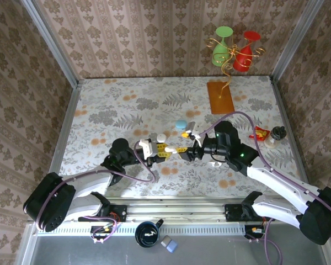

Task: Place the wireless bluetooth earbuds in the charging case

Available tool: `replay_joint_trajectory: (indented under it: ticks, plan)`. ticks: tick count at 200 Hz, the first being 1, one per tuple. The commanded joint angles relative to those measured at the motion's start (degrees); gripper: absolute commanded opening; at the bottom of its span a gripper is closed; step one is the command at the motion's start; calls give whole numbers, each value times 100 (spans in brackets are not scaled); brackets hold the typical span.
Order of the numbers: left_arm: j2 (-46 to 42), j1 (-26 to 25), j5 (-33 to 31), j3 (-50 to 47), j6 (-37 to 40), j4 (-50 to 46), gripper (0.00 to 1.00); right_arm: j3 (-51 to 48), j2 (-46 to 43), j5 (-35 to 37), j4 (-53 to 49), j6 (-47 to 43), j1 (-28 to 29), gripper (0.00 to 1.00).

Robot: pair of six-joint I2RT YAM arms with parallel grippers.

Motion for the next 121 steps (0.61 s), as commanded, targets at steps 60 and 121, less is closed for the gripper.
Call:
replay_joint_trajectory:
  ticks: [60,121]
  plan:
    - [22,30,80,-108,-165,685,0,99,308,995,478,-13,6,70]
    - [117,44,-124,-194,43,719,0,137,169,1234,546,817,-264,69]
